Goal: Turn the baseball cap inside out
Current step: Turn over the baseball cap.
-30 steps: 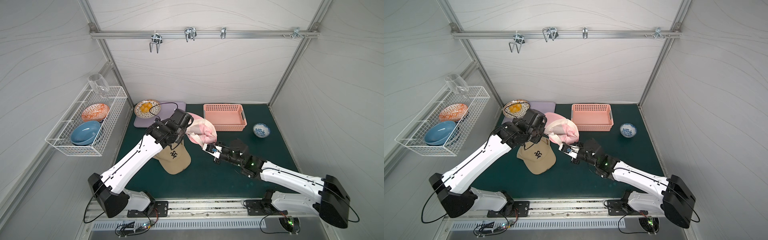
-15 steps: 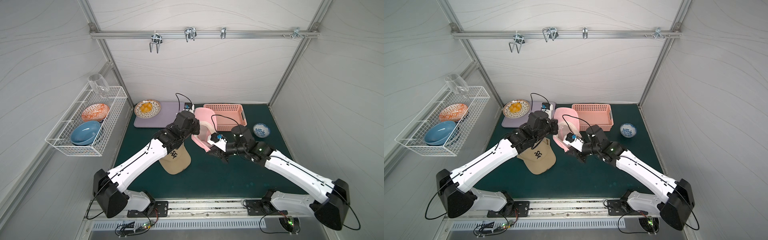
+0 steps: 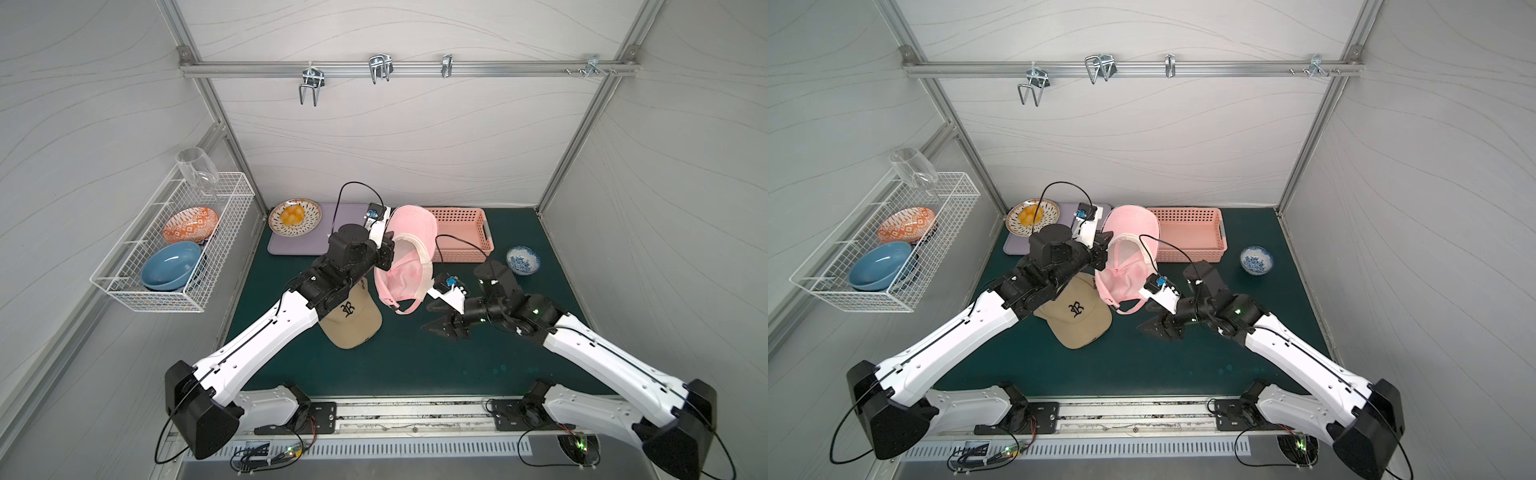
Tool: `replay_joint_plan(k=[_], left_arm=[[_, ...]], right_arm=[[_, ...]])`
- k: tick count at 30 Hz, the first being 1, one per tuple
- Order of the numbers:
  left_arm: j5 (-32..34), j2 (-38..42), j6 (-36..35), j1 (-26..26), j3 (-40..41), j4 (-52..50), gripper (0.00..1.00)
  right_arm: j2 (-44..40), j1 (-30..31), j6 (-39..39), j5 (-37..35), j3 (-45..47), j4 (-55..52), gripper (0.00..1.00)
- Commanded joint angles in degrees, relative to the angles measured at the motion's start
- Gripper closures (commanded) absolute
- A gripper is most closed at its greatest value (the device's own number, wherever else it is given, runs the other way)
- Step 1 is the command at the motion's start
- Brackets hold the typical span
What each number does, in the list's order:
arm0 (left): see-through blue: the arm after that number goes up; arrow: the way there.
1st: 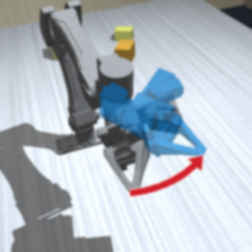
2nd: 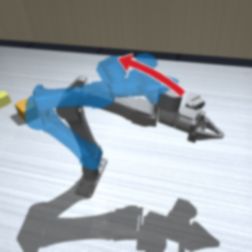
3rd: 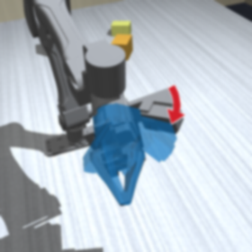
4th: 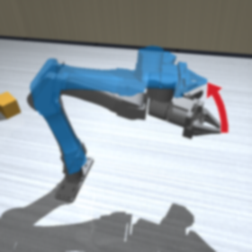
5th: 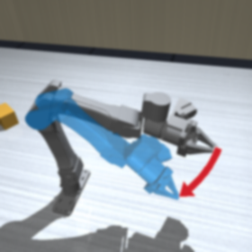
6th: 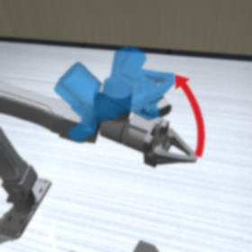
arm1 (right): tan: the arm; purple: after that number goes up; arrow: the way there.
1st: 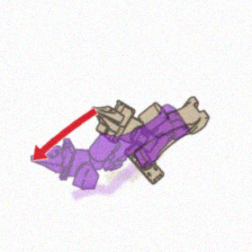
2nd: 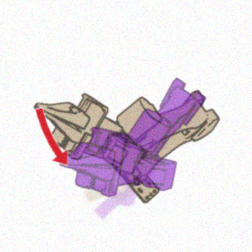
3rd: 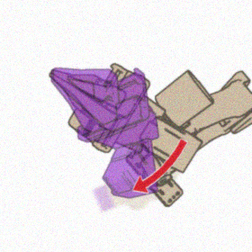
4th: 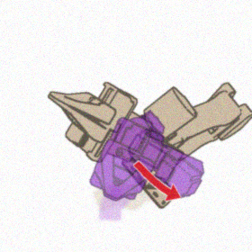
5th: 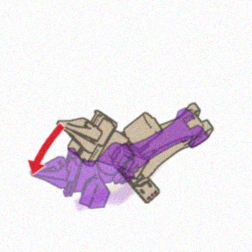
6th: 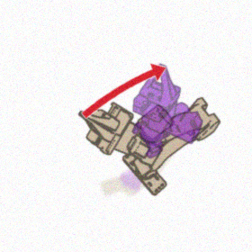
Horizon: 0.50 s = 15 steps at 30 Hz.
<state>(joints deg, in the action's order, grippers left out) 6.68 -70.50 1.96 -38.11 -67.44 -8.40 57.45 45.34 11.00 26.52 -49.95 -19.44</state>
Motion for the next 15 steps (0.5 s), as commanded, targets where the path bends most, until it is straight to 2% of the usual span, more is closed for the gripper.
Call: replay_joint_plan(k=[1, 5, 9, 15], left_arm=[[-6.18, 0.8, 1.7, 0.01, 0.65, 5.9, 1.0], [-9.83, 0.41, 6.18, -0.03, 0.8, 7.39, 1.0], [-13.17, 0.08, 9.89, -0.02, 0.09, 7.35, 1.0], [-8.06, 1.71, 13.78, -0.04, -0.02, 7.11, 1.0]], right_arm=[[0.91, 0.51, -6.18, -13.03, 2.1, 13.21, 0.44], [5.78, 1.61, -6.76, -18.29, 1.64, 20.43, 0.57], [13.49, 3.08, -6.04, -24.59, -1.99, 21.96, 0.67], [23.75, 4.62, -7.2, -35.38, -4.84, 18.91, 0.69]])
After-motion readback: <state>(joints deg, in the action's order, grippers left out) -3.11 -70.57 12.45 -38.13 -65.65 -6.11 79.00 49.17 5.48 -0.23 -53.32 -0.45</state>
